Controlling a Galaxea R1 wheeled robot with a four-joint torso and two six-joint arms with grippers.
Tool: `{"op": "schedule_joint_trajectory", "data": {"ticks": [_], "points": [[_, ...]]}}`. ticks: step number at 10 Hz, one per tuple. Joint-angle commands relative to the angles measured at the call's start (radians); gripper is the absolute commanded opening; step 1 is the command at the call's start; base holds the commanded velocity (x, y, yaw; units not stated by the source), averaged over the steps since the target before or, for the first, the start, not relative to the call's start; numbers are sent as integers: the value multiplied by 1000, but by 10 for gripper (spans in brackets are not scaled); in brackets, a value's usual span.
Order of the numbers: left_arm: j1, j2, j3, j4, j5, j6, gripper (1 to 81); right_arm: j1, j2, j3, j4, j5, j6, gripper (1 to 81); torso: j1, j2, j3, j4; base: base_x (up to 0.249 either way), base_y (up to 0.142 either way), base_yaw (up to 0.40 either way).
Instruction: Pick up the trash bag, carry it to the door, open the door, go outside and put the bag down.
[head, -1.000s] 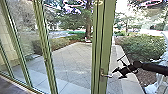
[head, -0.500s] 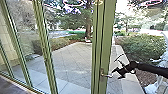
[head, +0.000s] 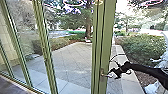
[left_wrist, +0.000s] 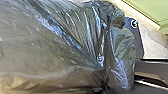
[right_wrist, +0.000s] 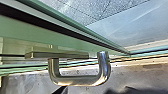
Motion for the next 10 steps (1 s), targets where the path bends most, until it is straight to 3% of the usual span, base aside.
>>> {"op": "schedule_joint_trajectory", "data": {"ticks": [1,5,10], "points": [[-51,-4,6,-10,63,-4,10,159,8,-32,13,-36,6,811,0,0,0,0,0,0,0],[-49,-2,6,-10,64,-4,10,144,59,-155,16,-36,1,811,1,0,0,0,0,0,0],[-51,-2,6,-10,66,-4,10,118,122,-216,9,-33,1,811,1,0,0,0,0,0,0]]}}
